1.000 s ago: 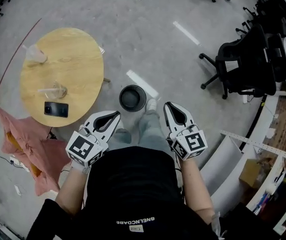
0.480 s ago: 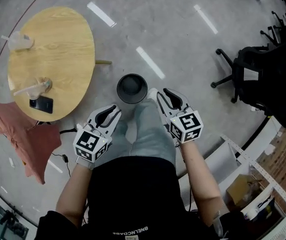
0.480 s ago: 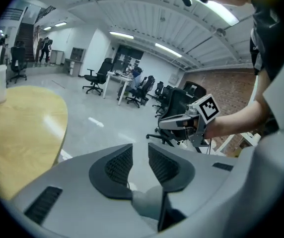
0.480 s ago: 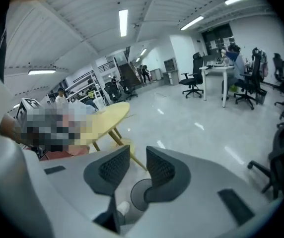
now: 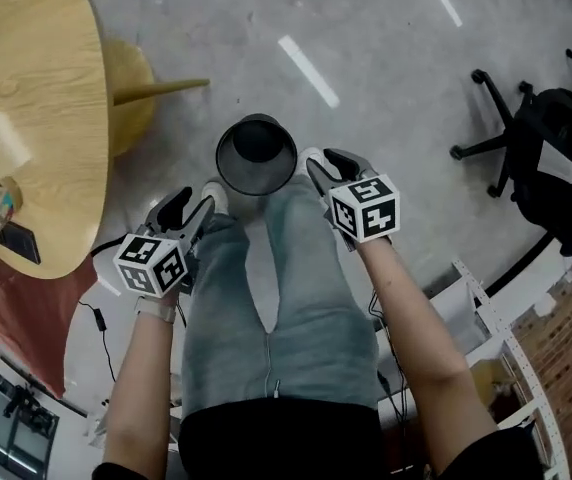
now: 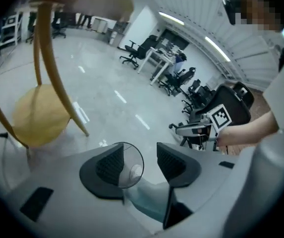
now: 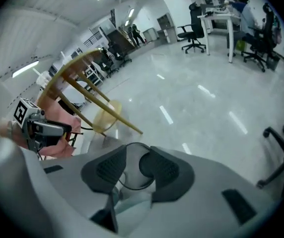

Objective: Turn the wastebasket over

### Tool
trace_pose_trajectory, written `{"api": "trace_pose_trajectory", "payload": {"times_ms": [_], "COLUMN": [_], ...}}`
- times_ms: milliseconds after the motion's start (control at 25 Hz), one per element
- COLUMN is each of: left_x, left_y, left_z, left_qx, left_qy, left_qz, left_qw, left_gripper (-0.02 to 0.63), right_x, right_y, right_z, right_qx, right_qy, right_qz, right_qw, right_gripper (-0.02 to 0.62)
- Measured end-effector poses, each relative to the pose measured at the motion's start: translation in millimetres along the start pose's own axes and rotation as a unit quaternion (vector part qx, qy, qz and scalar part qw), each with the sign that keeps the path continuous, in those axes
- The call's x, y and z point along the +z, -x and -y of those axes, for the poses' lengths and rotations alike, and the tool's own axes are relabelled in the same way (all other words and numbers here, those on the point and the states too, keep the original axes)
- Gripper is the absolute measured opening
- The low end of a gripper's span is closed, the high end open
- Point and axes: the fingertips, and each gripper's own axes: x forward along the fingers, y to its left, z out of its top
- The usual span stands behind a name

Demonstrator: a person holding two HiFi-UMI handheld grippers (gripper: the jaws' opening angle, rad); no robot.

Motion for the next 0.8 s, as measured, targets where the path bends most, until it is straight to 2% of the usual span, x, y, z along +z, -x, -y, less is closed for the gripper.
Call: {"api": "trace_pose_trajectory", "payload": {"times_ms": [120, 200, 360, 520, 720, 800], "left_x": [-30, -53, -92, -118, -153, -162], "left_y": [-33, -56, -109, -147, -183, -190], "left_z": [-35, -53, -86, -123, -145, -154], "left_qx": [0.016, 0.023, 0.037, 0.063, 0.061, 0.071], "left_qy": [0.065, 0.088, 0.097, 0.123, 0.113, 0.126], "left_qz": [0.002, -0.010, -0.037, -0.040, -0.079, -0.084], "left_qw": [0.9977, 0.9958, 0.9939, 0.9896, 0.9885, 0.9860], "left_gripper": [0.227, 0.243, 0.250, 0.250, 0.250, 0.250], "right_x": [-33, -56, -90, -120, -148, -153], "right_y": [-48, -75, -120, -155, -186, -193], "right_z": [20, 29, 48, 60, 64, 67], "right_qx": [0.006, 0.015, 0.022, 0.033, 0.040, 0.037], "right_qy": [-0.003, -0.006, -0.010, -0.027, -0.058, -0.065], "right_qz": [-0.042, -0.069, -0.101, -0.120, -0.136, -0.138], "right_qw": [0.999, 0.998, 0.995, 0.992, 0.988, 0.988], "right_gripper": [0.141, 0.152, 0.153, 0.153, 0.152, 0.142]}}
